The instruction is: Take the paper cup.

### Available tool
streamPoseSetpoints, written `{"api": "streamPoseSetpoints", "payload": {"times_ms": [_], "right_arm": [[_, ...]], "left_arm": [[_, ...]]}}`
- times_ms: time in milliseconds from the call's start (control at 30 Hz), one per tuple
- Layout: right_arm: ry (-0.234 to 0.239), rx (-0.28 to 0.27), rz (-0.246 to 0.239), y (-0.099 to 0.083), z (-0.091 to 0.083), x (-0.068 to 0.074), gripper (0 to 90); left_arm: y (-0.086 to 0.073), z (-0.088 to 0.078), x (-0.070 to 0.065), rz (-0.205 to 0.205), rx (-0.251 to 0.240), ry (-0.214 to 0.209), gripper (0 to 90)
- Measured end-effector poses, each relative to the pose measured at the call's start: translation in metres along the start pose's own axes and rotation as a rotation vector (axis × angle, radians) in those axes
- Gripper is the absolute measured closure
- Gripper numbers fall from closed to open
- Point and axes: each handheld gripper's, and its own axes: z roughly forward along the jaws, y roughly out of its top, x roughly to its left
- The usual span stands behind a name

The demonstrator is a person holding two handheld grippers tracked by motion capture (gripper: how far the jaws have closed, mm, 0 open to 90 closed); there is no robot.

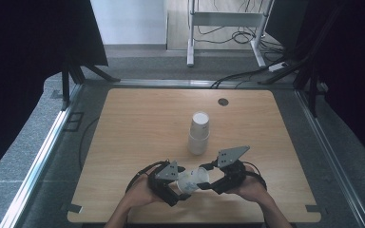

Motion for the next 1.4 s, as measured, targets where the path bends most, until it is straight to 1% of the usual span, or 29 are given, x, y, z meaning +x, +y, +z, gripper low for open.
{"api": "streamPoseSetpoints", "payload": {"times_ms": [167,300,367,467,733,900,1100,1200,1267,1333,1367,1400], "right_arm": [[0.008,-0.007,0.002,0.0001,-0.0002,0.0,36.3],[0.011,-0.009,0.001,0.0002,-0.0001,0.0001,36.4],[0.011,-0.01,0.002,0.0002,-0.0002,0.0,36.4],[0.013,-0.013,0.004,0.0001,-0.0004,-0.0002,36.3],[0.009,-0.016,0.004,-0.0001,-0.0014,-0.0008,36.8],[0.008,-0.012,0.006,-0.0005,-0.0008,-0.0014,36.9],[0.012,0.004,0.003,-0.0006,0.0007,-0.0015,36.4],[0.011,0.008,0.007,0.0,0.0018,-0.0012,32.4],[0.002,0.014,0.008,0.0008,0.0019,-0.0006,29.3],[-0.005,0.014,0.007,0.0016,0.0009,-0.0002,27.3],[-0.008,0.019,0.003,0.0021,0.0,0.0,26.6],[-0.018,0.027,-0.004,0.0025,-0.001,0.0003,25.7]], "left_arm": [[-0.0005,0.0005,-0.0002,0.005,-0.006,-0.001,13.6],[-0.0007,0.0006,-0.0007,0.01,-0.008,-0.002,15.3],[-0.0007,0.0007,-0.001,0.012,-0.009,0.005,16.8],[-0.0014,0.0001,-0.0004,0.009,-0.014,0.01,20.6],[-0.002,-0.0016,0.0,0.004,-0.027,0.016,27.3],[-0.0024,-0.0019,0.0005,0.003,-0.021,0.017,31.5],[-0.0011,-0.0024,0.0,0.018,0.003,0.022,33.4],[0.001,-0.0032,-0.0005,0.025,0.011,0.022,33.5],[0.0028,-0.0039,-0.001,0.042,0.036,0.034,33.5],[0.0039,-0.0043,-0.0011,0.051,0.056,0.046,33.5],[0.0045,-0.0041,-0.0012,0.05,0.067,0.053,33.4],[0.0051,-0.0041,-0.0009,0.058,0.08,0.056,33.5]]}}
